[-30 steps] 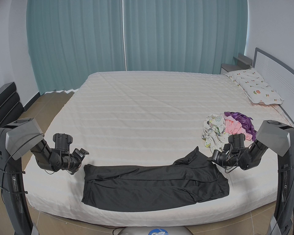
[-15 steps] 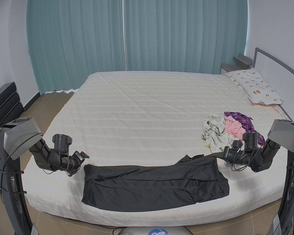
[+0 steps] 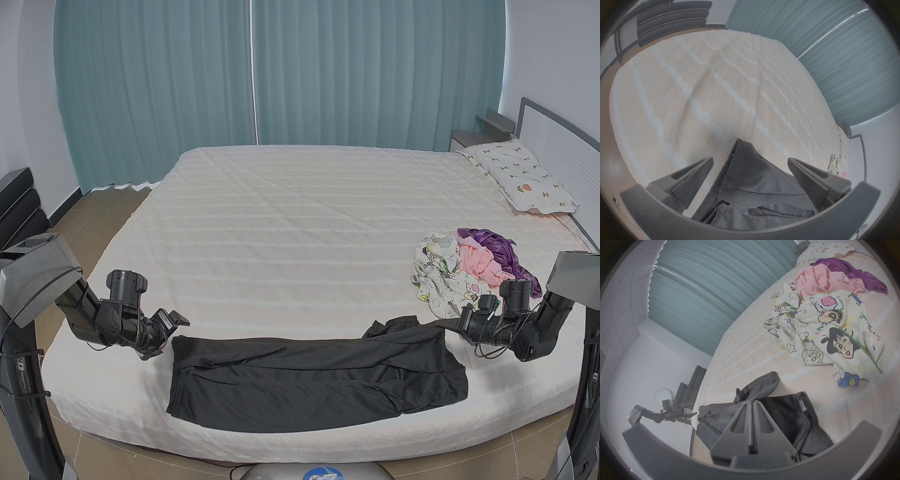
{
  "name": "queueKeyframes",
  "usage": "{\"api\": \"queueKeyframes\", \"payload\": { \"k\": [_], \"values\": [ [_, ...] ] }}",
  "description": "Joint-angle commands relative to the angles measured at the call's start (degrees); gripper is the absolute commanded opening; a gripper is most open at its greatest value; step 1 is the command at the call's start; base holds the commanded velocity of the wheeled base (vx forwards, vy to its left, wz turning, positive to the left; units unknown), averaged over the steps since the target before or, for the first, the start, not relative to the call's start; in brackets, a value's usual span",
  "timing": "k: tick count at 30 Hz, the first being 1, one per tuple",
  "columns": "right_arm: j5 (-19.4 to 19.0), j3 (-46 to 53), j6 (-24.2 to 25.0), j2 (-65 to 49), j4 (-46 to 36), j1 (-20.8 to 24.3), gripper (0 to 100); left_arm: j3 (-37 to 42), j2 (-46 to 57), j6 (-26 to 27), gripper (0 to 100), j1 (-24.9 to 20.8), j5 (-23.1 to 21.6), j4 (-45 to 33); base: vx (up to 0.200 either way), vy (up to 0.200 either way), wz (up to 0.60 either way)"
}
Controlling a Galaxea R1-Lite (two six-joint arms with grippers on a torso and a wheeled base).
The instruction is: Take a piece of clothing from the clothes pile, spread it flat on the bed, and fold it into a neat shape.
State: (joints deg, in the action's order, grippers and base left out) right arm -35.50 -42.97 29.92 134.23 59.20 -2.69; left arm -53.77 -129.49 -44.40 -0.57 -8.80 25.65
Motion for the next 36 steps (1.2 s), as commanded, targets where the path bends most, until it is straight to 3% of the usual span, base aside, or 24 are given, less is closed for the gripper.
{"api": "queueKeyframes", "payload": {
  "k": [1, 9, 22, 23, 28, 36],
  "values": [
    [0.0, 0.1, 0.1, 0.2, 0.0, 0.1, 0, 0.0, -1.2, 0.4, 100, -1.2, 0.3, -0.1, 0.0, 0.0, 0.0],
    [0.0, 0.2, 0.2, 0.2, 0.0, -0.1, 0, 7.7, 2.0, 1.8, 100, -2.2, 0.6, -0.3, 0.0, 0.0, 0.0],
    [-0.1, 0.1, 0.4, 0.2, 0.0, 0.0, 0, 7.4, 0.4, 0.5, 100, -6.5, 6.8, 0.3, 0.0, 0.0, 0.0],
    [-0.1, 0.1, 0.4, 0.2, 0.1, 0.0, 0, 6.9, -0.2, 0.5, 0, -6.7, 7.5, 0.4, 0.0, 0.0, 0.0],
    [-0.1, 0.2, 0.4, 0.1, 0.1, 0.1, 0, 5.3, -1.7, 0.2, 0, -7.7, 11.3, 0.3, 0.0, 0.0, 0.0],
    [-0.1, 0.4, 0.4, -0.3, 0.1, 0.0, 0, 5.1, -0.4, -1.8, 0, -6.6, 12.8, 0.3, 0.0, 0.0, 0.0]
  ]
}}
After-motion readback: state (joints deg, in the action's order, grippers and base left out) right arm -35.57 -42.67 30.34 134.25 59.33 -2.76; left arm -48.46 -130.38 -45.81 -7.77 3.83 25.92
